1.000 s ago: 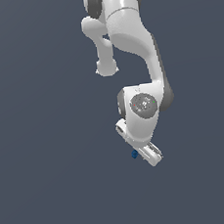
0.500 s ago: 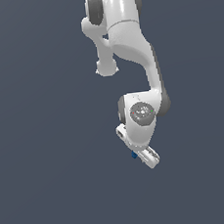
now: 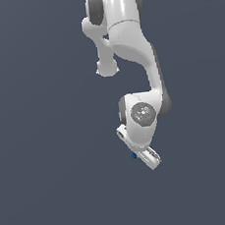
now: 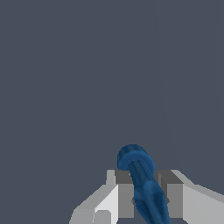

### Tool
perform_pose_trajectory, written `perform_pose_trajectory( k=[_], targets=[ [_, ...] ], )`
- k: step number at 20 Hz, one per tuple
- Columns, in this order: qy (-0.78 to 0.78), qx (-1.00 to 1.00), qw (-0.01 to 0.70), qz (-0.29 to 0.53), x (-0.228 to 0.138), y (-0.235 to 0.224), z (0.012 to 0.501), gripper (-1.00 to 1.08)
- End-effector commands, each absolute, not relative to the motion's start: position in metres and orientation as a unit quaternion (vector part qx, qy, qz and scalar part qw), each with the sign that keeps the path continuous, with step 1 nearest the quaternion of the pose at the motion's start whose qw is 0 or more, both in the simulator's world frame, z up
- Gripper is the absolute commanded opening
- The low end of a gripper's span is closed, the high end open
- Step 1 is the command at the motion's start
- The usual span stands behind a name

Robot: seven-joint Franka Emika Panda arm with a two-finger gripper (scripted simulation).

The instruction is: Pick up the object and move it to a goal position.

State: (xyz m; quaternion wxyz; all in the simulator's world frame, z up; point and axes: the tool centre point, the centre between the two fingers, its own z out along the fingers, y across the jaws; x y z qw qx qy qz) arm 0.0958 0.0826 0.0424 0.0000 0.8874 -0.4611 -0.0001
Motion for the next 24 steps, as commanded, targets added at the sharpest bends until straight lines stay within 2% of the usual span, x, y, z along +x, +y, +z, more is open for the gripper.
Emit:
perform_pose_trajectory(
  k=[1,10,24],
  targets=[
    [-0.461,0.887,0.000,0.000,0.096,0.083,0.043,-1.00],
    [-0.461,0.887,0.000,0.000,0.100,0.095,0.063,-1.00],
    [-0.461,0.887,0.000,0.000,0.121,0.156,0.164,-1.00]
  ],
)
